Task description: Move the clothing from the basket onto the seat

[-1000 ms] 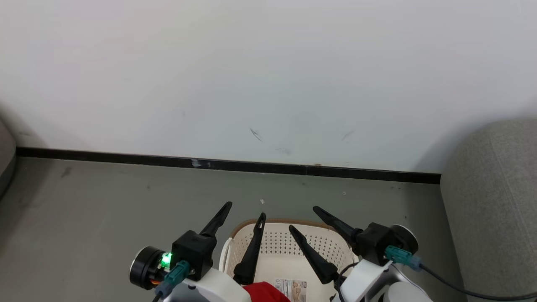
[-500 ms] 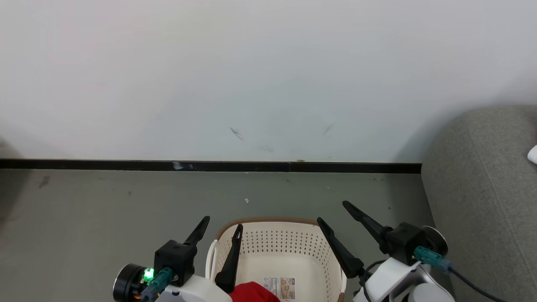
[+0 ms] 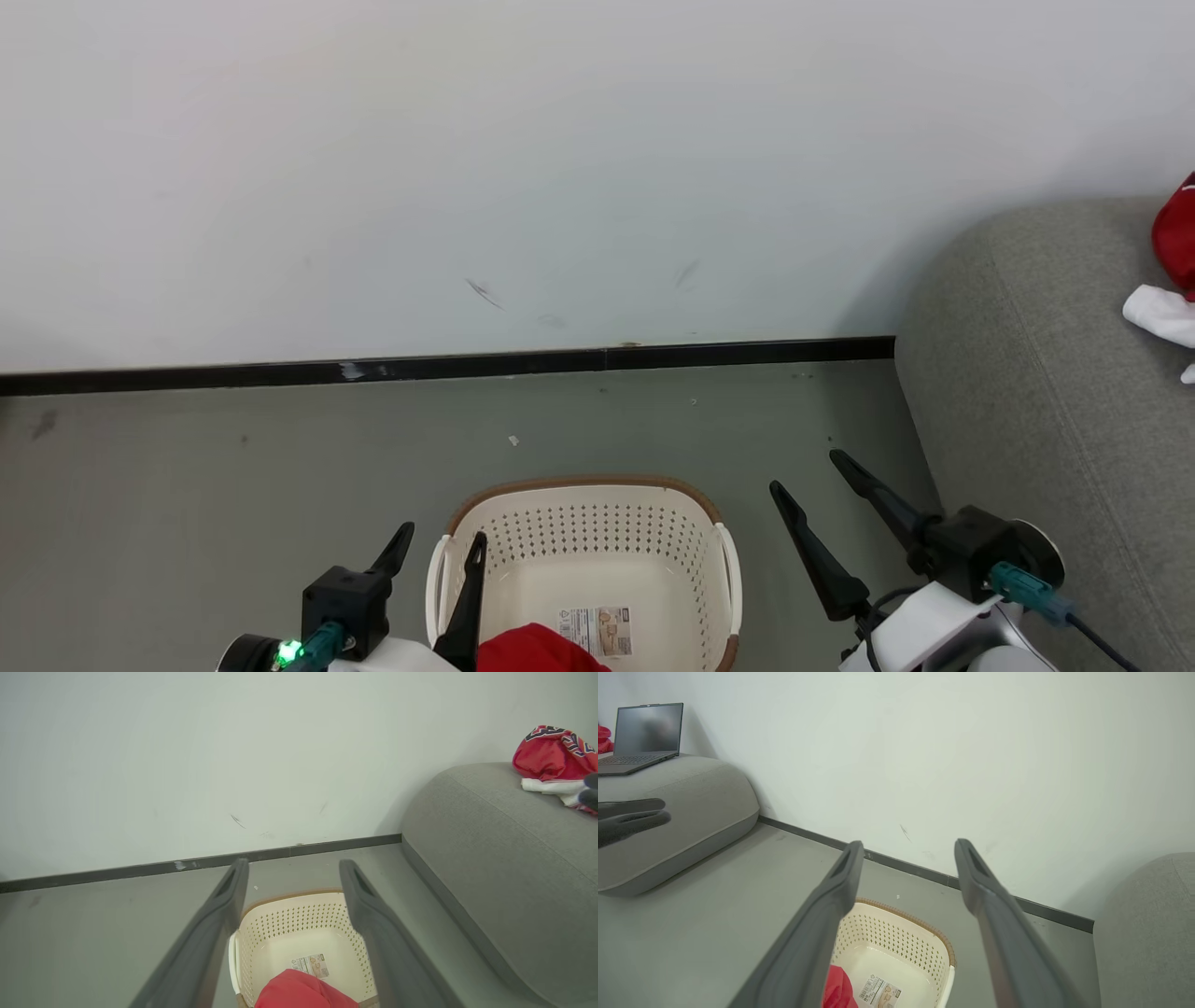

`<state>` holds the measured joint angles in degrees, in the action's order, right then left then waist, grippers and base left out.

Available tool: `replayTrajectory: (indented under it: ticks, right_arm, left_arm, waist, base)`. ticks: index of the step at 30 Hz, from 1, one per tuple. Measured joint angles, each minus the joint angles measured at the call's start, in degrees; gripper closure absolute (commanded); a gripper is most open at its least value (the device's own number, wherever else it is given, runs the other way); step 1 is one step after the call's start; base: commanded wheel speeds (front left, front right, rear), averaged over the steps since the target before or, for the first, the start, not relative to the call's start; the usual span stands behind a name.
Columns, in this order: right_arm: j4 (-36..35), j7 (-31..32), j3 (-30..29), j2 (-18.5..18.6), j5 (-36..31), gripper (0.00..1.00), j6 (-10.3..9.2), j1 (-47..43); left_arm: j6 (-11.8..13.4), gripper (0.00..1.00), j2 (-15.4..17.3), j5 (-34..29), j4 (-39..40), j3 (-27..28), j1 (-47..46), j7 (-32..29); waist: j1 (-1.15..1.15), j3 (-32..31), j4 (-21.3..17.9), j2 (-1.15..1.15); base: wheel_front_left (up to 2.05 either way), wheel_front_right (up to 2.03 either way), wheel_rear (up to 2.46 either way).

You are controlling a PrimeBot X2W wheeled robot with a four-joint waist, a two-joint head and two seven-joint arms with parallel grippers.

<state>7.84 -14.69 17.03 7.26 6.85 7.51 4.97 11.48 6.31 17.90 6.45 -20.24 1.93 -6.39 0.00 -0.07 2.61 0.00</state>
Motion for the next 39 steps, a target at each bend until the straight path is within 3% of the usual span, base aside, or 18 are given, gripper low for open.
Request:
replayTrajectory:
  ticks: [19,39]
  right_arm:
    - [-3.5,0.0,-3.5,0.1,-1.0,0.0,0.0,-2.0]
    - [-5.6,0.0,-5.4,0.1,-2.4,0.0,0.0,-2.5]
  left_arm:
    - [0.5,0.0,0.7,1.3,-5.4,1.3,1.1,0.4]
    - [0.6,0.0,0.9,3.0,-11.7,2.8,0.5,-1.2]
  waist:
    - [0.0,2.8,-4.0,0.0]
    - [0.0,10.6,-5.8,0.0]
  base:
    - [0.0,0.0,0.0]
    - [0.0,0.0,0.0]
